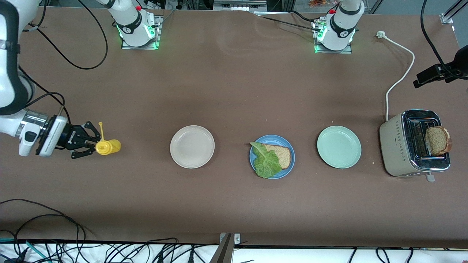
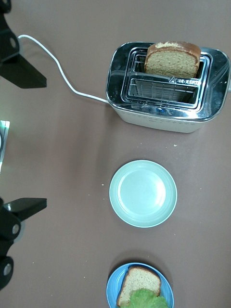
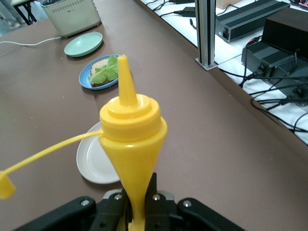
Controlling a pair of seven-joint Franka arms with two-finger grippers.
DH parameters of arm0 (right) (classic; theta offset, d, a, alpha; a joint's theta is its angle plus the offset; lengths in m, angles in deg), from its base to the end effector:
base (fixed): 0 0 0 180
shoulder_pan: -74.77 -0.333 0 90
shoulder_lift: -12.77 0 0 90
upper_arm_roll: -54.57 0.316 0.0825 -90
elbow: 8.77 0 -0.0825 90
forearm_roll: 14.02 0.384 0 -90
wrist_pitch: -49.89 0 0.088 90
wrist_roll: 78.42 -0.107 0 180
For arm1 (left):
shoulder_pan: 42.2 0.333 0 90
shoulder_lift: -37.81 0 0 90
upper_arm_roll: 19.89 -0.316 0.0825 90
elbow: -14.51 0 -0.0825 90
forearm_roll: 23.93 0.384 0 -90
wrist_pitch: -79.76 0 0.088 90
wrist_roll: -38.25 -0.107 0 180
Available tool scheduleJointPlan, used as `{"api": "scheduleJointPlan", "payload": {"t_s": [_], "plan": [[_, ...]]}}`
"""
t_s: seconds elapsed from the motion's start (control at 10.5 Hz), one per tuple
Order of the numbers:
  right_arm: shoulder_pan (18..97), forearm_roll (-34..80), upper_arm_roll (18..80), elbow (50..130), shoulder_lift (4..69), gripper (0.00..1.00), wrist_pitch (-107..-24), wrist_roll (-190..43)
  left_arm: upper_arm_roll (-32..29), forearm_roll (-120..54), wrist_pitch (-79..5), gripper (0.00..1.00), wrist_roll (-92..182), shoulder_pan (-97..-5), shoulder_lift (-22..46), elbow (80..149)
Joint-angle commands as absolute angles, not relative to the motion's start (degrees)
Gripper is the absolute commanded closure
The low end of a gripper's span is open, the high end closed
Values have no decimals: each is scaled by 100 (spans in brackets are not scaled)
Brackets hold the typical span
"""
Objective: Make sandwich in blue plate with both arms
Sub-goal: 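Carry the mustard bottle over the blue plate with the right gripper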
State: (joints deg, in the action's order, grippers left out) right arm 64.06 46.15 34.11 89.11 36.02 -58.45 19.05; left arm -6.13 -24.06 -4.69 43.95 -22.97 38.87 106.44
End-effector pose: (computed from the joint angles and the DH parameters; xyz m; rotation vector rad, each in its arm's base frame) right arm 0.6556 -0.0231 0.3766 -2.0767 -1.2658 -0.7254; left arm 0.5352 0.0498 0.6107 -3.1194 -0.3053 0.1766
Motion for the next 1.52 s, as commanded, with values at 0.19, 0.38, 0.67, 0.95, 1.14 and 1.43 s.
{"api": "scheduleJointPlan", "payload": {"t_s": [0.19,0.38,0.67,0.95,1.14,1.43], "plan": [[6448,2734,4847,8572,3053,88,-6996,-892,-609,-2472,-435,0,4335,-2269,3851,10547],[6448,1163,5804,8379,3043,88,-7812,-2289,-609,-2472,-435,0,4335,-2269,3851,10547],[6448,-1062,6966,8378,3192,88,-8430,-4311,-609,-2472,-435,0,4335,-2269,3834,10547],[6029,-2961,7461,8413,3543,88,-8704,-5947,-618,-2507,-444,0,4326,-2094,3799,10547],[5493,-4367,7470,8413,3841,89,-8686,-7369,-618,-2727,-444,0,4317,-1918,3737,10547],[4903,-5794,7470,8387,4299,100,-8625,-9086,-609,-2692,-444,0,4326,-1900,3737,10547]]}}
